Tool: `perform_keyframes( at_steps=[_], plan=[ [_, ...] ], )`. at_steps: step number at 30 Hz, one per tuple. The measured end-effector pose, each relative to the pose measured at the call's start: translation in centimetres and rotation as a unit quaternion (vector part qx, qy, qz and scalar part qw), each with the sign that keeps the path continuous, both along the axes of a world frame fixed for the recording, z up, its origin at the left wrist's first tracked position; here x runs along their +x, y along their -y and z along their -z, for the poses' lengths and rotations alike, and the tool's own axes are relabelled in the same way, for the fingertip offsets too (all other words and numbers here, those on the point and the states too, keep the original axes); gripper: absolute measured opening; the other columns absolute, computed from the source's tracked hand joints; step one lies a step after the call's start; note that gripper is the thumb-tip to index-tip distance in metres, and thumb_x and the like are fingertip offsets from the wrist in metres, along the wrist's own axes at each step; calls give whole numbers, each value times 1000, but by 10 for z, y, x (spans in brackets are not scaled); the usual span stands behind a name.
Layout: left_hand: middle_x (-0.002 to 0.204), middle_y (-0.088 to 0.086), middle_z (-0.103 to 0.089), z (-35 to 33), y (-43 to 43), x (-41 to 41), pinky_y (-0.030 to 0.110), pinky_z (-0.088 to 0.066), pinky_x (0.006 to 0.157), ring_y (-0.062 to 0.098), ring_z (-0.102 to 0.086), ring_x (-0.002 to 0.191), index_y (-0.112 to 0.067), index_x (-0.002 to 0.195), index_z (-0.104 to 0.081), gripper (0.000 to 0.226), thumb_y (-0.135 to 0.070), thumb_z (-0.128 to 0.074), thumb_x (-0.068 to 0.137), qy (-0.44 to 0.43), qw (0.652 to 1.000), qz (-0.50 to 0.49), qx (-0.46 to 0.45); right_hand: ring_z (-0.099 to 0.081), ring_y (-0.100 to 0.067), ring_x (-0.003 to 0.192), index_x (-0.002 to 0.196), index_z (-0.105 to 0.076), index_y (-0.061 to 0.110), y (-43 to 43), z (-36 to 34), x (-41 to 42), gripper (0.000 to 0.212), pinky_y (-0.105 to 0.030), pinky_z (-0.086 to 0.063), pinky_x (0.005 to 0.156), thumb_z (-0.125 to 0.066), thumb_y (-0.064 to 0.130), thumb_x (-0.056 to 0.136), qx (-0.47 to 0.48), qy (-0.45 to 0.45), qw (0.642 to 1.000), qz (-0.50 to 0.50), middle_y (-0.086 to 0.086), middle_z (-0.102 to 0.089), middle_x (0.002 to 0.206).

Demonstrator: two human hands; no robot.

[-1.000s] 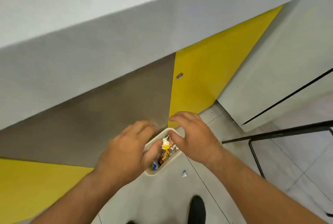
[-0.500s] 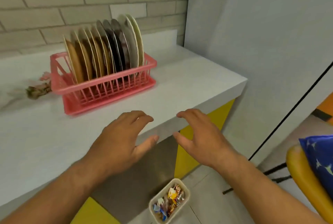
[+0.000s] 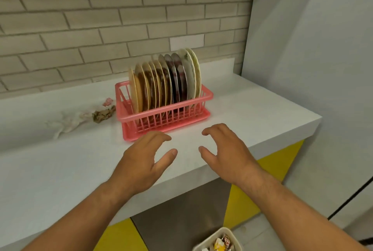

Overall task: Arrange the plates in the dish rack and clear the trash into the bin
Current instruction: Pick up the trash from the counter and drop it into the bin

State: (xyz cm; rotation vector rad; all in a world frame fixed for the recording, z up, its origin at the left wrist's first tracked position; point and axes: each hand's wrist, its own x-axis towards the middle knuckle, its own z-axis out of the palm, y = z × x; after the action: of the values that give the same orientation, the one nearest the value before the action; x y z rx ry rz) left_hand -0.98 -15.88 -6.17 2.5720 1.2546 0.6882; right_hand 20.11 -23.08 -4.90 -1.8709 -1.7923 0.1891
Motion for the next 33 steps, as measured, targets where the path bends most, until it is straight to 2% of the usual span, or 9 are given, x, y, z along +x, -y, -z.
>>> perform_keyframes(
  at_steps=[3,8,13,17,20,23,28,30,33],
  plan=[
    [132,-21,-47,-5,-12,-17,19,-38,93,-7,-39,110,-41,125,-47,50,-68,-34,84,11,1000,-28,3,-45,-9,120,132,-43,28,-14,-8,-18,40,-22,-39,97,-52,39,95,2,-1,1000,-20,13,-40,135],
    [133,-20,-48,-1,-38,-62,26,-44,98,0,-46,118,-40,129,-46,56,-69,-32,84,33,998,-45,-4,-46,-5,119,130,-43,31,-42,-10,-63,37,-19,-39,96,-53,39,95,10,-2,999,-53,16,-42,134],
    [117,-27,-48,11,-82,-120,12,-40,82,-5,-45,106,-40,119,-52,39,-61,-39,90,47,998,-35,5,-49,-5,112,130,-44,33,-85,8,-126,36,-20,-44,92,-50,40,95,2,12,996,-84,18,-43,129],
    [119,-25,-49,20,-130,-179,18,-42,84,-4,-46,108,-36,118,-54,41,-61,-40,89,36,998,-43,-5,-50,-7,113,133,-44,31,-129,24,-187,39,-21,-42,95,-49,39,96,-26,17,993,-111,15,-44,130],
    [122,-23,-49,30,-164,-220,21,-44,87,1,-48,110,-35,119,-54,38,-57,-42,90,21,998,-60,-16,-49,-5,113,135,-44,30,-165,33,-227,40,-15,-37,94,-50,38,96,-39,10,992,-119,15,-44,130],
    [124,-18,-51,43,-199,-255,24,-43,90,6,-47,115,-31,120,-56,35,-49,-45,93,0,996,-87,-15,-51,-6,111,134,-47,28,-193,41,-256,40,-16,-39,94,-52,36,95,-47,4,992,-114,12,-47,128],
    [117,2,-61,60,-274,-282,35,-45,87,24,-52,110,-15,115,-63,30,-32,-57,90,-24,990,-134,37,-52,-7,109,132,-49,27,-223,51,-279,38,-21,-42,93,-51,37,95,-80,10,992,-94,13,-49,124],
    [121,5,-58,65,-303,-284,38,-45,87,28,-50,110,-14,119,-61,35,-35,-54,91,-69,986,-149,32,-53,-7,109,131,-49,28,-233,53,-283,38,-23,-43,94,-50,38,95,-92,19,992,-81,14,-49,124],
    [129,3,-49,78,-330,-282,38,-44,88,27,-46,114,-20,132,-48,44,-43,-44,94,-143,976,-162,-28,-53,-8,108,131,-49,28,-251,57,-287,38,-26,-45,93,-49,39,95,-110,36,990,-74,12,-49,125]
  ],
)
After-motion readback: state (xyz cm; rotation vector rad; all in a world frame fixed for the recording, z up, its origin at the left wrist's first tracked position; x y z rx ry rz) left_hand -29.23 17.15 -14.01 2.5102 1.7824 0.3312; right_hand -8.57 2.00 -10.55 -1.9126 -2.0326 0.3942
